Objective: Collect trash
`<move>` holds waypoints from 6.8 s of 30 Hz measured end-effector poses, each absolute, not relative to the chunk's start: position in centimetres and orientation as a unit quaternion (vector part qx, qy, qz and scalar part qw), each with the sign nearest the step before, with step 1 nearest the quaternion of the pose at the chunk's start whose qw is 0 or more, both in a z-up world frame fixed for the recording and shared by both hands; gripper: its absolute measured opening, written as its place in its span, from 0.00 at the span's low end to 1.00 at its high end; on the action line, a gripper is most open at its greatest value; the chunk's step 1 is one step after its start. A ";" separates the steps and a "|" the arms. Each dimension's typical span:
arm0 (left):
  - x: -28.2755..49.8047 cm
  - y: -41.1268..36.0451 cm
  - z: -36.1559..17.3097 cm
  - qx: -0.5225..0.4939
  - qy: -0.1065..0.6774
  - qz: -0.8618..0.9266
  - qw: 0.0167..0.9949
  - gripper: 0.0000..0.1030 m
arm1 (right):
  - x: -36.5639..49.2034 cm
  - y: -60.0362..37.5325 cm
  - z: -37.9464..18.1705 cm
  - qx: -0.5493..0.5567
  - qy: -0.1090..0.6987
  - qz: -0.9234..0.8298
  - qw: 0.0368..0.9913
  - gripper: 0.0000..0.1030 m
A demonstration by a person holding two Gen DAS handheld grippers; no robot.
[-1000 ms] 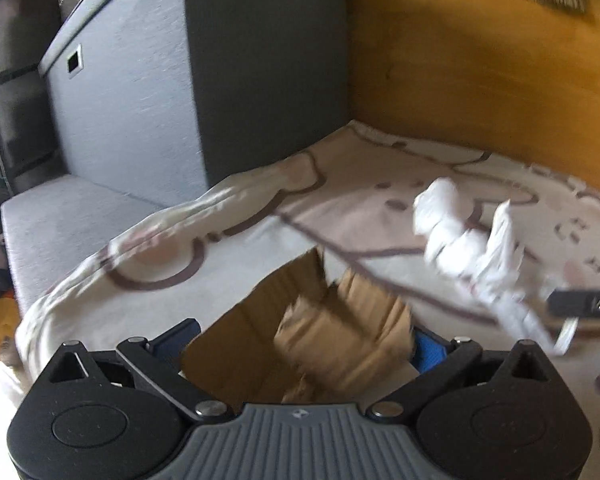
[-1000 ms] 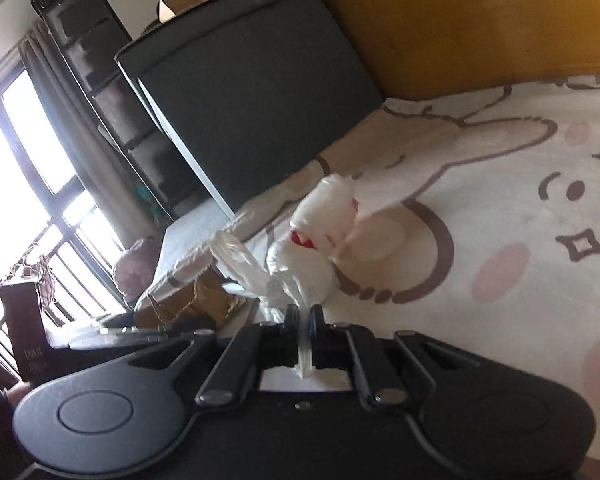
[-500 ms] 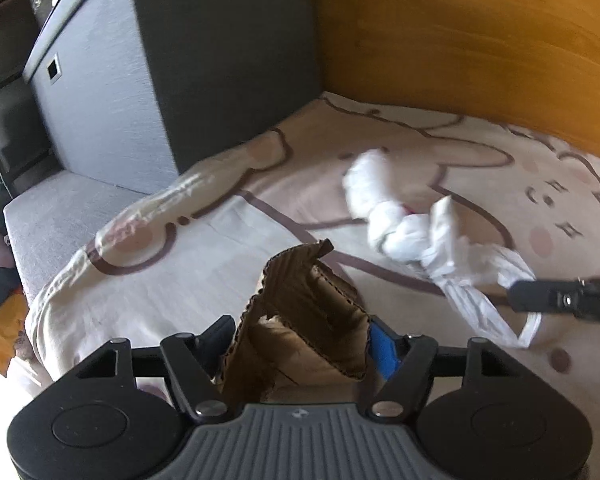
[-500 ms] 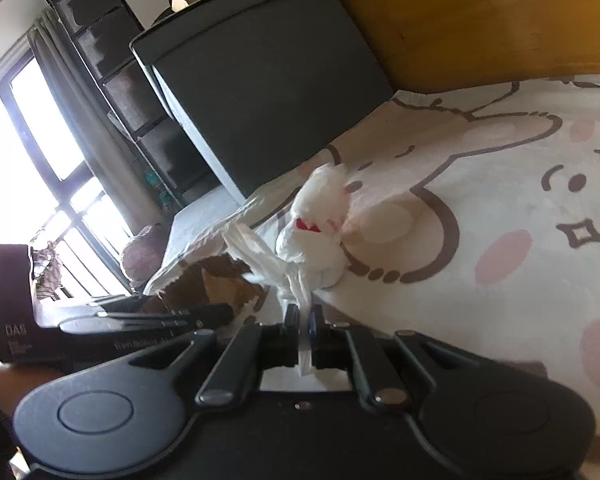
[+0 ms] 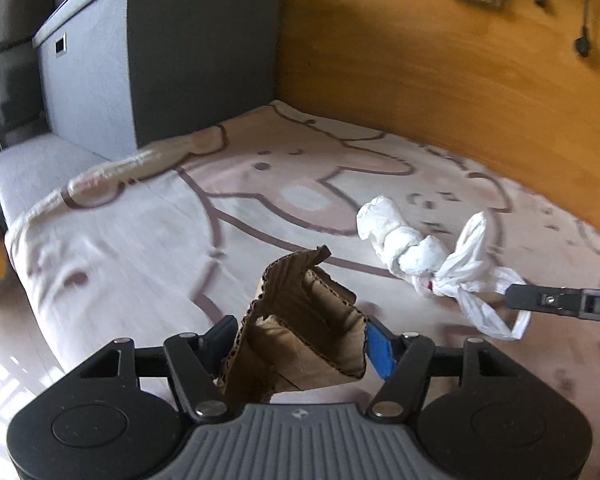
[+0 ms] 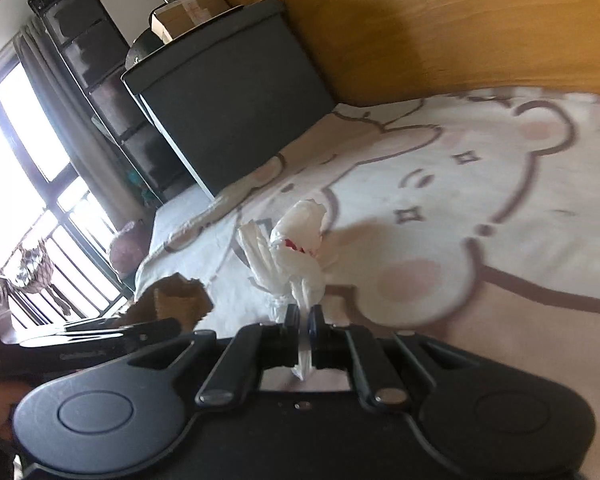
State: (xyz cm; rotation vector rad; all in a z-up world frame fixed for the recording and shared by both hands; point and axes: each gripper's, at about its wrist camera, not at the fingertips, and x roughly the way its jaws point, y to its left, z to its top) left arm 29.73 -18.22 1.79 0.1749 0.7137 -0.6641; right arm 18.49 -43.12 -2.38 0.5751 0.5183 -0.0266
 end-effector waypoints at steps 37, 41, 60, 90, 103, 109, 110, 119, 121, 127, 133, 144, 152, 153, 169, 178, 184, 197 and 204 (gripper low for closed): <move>14.1 -16.2 1.3 -0.045 0.351 -0.275 0.894 0.64 | 12.8 -42.6 -2.0 0.235 0.406 0.002 0.883 0.58; 14.0 -15.6 1.3 -0.050 0.351 -0.266 0.897 0.64 | 12.5 -41.8 -2.0 0.224 0.411 -0.007 0.884 0.47; 12.1 -8.7 4.6 -0.090 0.323 -0.193 0.922 0.64 | 10.3 -32.8 5.4 0.056 0.318 0.040 0.946 0.44; 14.0 11.5 -3.6 -0.185 0.369 0.005 0.911 0.64 | 20.1 -9.9 -3.4 0.025 0.407 0.184 0.894 0.44; 16.4 15.4 -10.3 -0.233 0.417 0.053 0.877 0.64 | 26.4 -5.8 -11.9 0.034 0.478 0.188 0.857 0.44; 17.7 16.1 -13.4 -0.246 0.445 0.067 0.858 0.64 | 28.7 -4.9 -15.1 0.023 0.511 0.184 0.840 0.45; 17.9 16.2 -13.8 -0.249 0.448 0.070 0.856 0.64 | 29.0 -4.7 -15.5 0.016 0.514 0.185 0.838 0.45; 18.8 17.6 -16.6 -0.299 0.454 0.087 0.835 0.64 | 30.8 -4.0 -18.8 -0.020 0.540 0.196 0.818 0.46; 19.4 17.7 -17.0 -0.306 0.454 0.088 0.832 0.64 | 31.2 -4.3 -19.0 -0.017 0.540 0.200 0.817 0.49; 20.7 17.0 -17.3 -0.288 0.460 0.082 0.836 0.64 | 31.8 -3.9 -19.7 -0.025 0.538 0.202 0.818 0.63; 22.2 16.1 -17.8 -0.267 0.472 0.068 0.838 0.64 | 32.1 -4.1 -19.9 -0.018 0.553 0.200 0.809 0.65; 25.2 14.3 -18.7 -0.218 0.505 0.046 0.834 0.66 | 32.0 -4.3 -20.5 -0.034 0.593 0.216 0.775 0.75; 26.1 14.2 -20.7 -0.202 0.558 0.065 0.802 1.00 | 31.5 -4.3 -20.8 -0.062 0.597 0.230 0.766 0.98; 26.0 14.3 -20.8 -0.199 0.563 0.067 0.799 1.00 | 31.5 -4.3 -20.8 -0.064 0.597 0.229 0.766 0.98; 24.5 15.5 -19.2 -0.167 0.576 0.091 0.795 1.00 | 31.4 -5.3 -20.0 -0.062 0.598 0.209 0.772 1.00; 23.3 15.5 -16.2 -0.134 0.570 0.100 0.805 1.00 | 30.7 -5.8 -16.4 -0.068 0.574 0.199 0.792 1.00; 22.1 15.4 -13.0 -0.125 0.554 0.103 0.817 1.00 | 29.8 -5.9 -13.4 -0.071 0.554 0.196 0.806 1.00; 18.2 13.1 -4.2 -0.120 0.498 0.106 0.852 1.00 | 25.7 -8.5 -4.2 -0.062 0.502 0.212 0.836 0.99; 15.7 11.9 -0.2 -0.104 0.471 0.115 0.868 1.00 | 23.3 -10.0 0.4 -0.070 0.461 0.208 0.860 0.99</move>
